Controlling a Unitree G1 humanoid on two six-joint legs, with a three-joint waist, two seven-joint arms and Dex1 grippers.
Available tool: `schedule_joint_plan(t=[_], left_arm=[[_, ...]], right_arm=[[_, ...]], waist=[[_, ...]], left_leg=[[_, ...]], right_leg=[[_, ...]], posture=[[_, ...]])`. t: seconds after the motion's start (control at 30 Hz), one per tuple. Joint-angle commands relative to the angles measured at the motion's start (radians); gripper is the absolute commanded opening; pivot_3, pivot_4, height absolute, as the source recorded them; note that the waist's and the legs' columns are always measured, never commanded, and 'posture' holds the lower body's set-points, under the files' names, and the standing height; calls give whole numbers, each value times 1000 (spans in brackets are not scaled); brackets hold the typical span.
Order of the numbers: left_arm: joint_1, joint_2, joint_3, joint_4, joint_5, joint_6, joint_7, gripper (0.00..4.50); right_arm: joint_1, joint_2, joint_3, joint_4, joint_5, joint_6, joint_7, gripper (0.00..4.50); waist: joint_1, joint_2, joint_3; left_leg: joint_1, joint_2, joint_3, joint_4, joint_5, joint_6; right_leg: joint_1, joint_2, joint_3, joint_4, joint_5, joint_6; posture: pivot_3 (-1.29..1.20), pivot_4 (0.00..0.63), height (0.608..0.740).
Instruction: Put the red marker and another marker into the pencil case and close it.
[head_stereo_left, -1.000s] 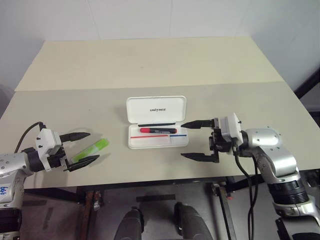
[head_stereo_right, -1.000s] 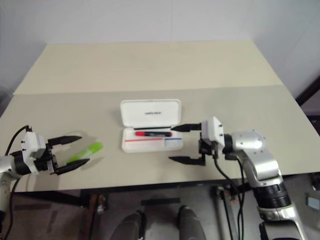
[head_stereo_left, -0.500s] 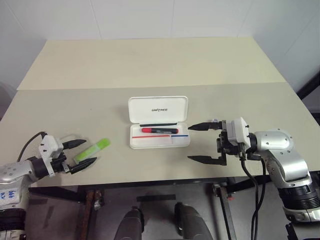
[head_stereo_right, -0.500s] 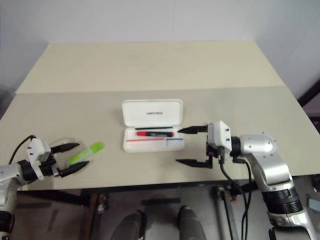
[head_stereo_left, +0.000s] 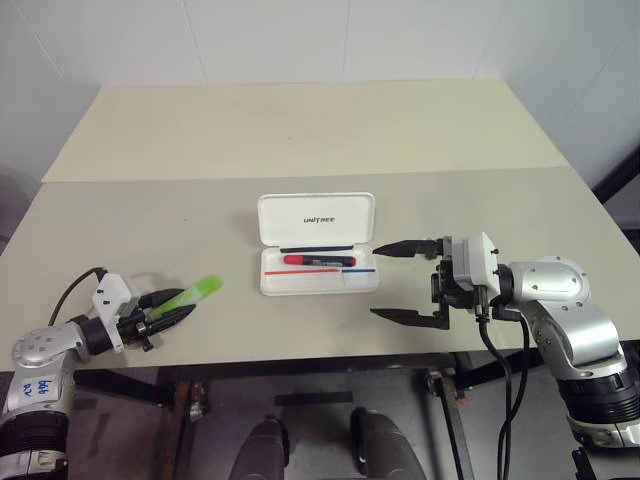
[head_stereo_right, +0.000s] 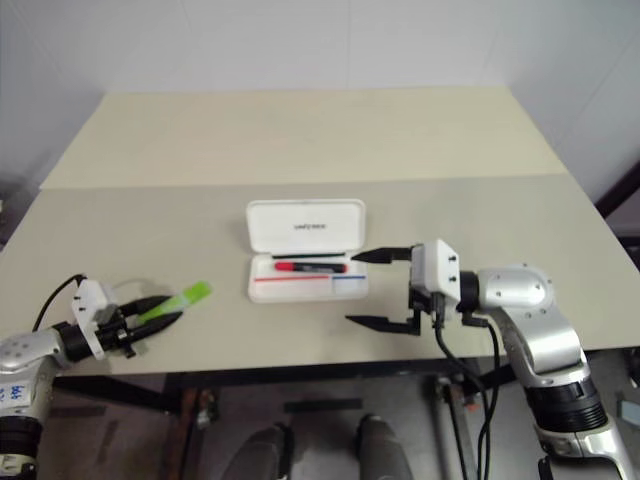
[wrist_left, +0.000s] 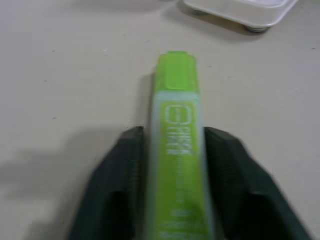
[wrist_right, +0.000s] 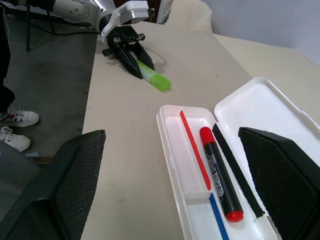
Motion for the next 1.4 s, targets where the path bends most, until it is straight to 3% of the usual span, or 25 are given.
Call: schedule_joint_plan(t=[0.03,0.4,0.47,0.73,0.87,1.0,1.1,1.4], left_arm=[[6,0,14,4,6,7,27,1098],[-25,-23,18,-184,-77,48,2,1099],[-24,-18,2,-234,-88,71,-18,1099],[-150,-13,-103,-362,-59,132,-58,1099],[-279,-40,-224,-329,17,147,-70,1099],[-329,-61,-258,-294,32,145,-78,1099],[-419,-126,-359,-233,95,117,-103,1099],[-557,-229,-451,-36,170,52,-152,1099]], right_arm=[[-13,-4,-26,-31,20,-8,-10,4500],[-12,8,-14,-11,4,-24,-17,4500],[-10,10,-13,-8,2,-26,-18,4500],[12,12,-12,-3,-13,-36,-35,4500],[48,2,-28,-34,-15,-30,-65,4500],[68,-3,-31,-58,-13,-25,-86,4500],[130,-10,-60,-123,-10,-6,-135,4500],[225,-15,-105,-230,-12,27,-229,4500]], waist=[[-1,0,0],[1,-1,0],[1,-1,0],[1,-1,0],[6,0,0],[-2,0,0],[6,-1,1],[23,-1,1]], left_leg=[[1,1,0,0,0,0],[2,1,0,-2,-3,-2],[1,2,-1,-2,-4,-2],[-1,3,0,-4,-8,-2],[-2,-2,-1,-3,-8,-2],[-2,-4,0,-2,-8,0],[-2,-4,0,-1,-9,0],[-3,-5,0,2,-9,0]], right_leg=[[2,0,0,0,0,0],[6,-1,0,-8,4,7],[6,-1,-2,-10,8,16],[5,1,-3,-16,8,17],[6,6,-4,-16,7,17],[6,6,-2,-16,7,19],[5,7,-2,-15,6,21],[5,8,-1,-12,6,22]], posture=[[0,150,740],[0,150,740],[0,150,740],[0,150,740],[0,150,740],[0,150,740],[0,150,740],[0,150,740]])
